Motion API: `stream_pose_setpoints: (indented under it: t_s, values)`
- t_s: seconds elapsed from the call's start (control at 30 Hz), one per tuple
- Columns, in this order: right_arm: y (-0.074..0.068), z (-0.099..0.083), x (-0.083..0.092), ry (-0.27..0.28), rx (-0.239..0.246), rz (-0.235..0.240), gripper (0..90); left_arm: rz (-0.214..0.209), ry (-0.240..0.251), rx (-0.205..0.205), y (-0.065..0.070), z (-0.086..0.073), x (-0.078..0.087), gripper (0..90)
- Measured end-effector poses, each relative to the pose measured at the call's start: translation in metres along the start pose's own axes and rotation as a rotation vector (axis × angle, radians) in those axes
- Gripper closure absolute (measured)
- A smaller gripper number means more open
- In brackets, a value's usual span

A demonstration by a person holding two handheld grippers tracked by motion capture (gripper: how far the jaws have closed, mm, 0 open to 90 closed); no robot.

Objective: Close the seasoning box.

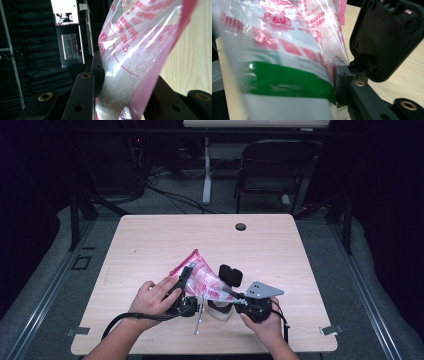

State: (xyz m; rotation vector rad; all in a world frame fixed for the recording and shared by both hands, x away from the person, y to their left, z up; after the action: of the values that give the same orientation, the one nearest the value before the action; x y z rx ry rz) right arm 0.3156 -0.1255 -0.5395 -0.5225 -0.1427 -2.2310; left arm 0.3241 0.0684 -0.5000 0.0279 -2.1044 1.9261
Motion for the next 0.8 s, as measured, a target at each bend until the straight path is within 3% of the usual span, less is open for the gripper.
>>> stream_pose_setpoints:
  t_s: [0.2,0.3,0.33,0.8]
  values:
    - [0.0010,0.0013,0.0026,0.013,-0.003,-0.002,75.6,0.000,0.001,-0.006,-0.0003,-0.0016,-0.0011,73.7]
    - [0.0001,0.0015,0.0028,0.012,-0.003,0.003,75.0,0.021,0.009,-0.012,-0.0014,-0.0023,-0.0020,73.7]
    - [0.0000,0.0014,0.0030,0.011,-0.002,0.003,75.1,0.002,-0.001,-0.007,-0.0005,-0.0030,-0.0016,73.7]
    - [-0.0006,0.0004,0.0052,0.009,-0.004,0.024,74.9,0.002,-0.011,-0.017,0.0006,-0.0078,-0.0042,73.8]
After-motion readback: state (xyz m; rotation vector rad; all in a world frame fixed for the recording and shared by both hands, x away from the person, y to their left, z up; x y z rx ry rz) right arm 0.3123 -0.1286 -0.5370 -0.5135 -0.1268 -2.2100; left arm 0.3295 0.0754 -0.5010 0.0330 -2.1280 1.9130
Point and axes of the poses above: each handheld gripper's, and its own axes: x roughly backward along the jaws, z roughly out of its top, y roughly to its right, the point moved 5 cm from there along -x, roughly forward along the jaws
